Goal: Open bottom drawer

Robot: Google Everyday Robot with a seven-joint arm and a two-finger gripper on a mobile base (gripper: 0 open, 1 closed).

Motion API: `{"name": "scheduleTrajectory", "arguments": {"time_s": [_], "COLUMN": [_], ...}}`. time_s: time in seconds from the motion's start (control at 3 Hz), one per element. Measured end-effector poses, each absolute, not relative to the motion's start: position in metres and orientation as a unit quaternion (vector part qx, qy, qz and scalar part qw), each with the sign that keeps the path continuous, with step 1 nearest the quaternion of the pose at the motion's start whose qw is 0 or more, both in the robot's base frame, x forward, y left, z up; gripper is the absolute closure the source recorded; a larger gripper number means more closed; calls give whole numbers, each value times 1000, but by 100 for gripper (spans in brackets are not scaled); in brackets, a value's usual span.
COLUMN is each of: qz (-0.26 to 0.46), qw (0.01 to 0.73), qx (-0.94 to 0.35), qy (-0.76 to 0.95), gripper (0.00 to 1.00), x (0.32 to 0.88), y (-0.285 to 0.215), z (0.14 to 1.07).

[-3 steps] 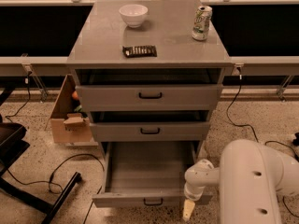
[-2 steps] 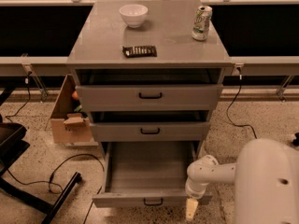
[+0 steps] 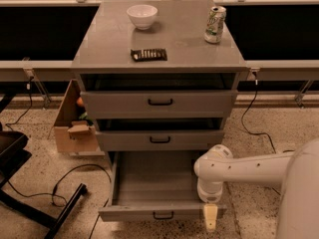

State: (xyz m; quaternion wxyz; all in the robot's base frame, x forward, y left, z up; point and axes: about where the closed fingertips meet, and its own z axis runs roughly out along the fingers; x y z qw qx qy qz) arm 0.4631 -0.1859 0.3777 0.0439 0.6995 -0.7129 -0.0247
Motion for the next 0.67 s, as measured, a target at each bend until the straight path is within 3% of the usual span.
{"name": "scheduleTrajectory", "arguments": {"time_s": [0.33,0.67], "qz": [5,2], "qw": [38,6], "qx": [698,704], "qy": [-715,-710], "gripper": [0,0], "x": [458,457], "y": [-191,-199], "z": [442,447]}}
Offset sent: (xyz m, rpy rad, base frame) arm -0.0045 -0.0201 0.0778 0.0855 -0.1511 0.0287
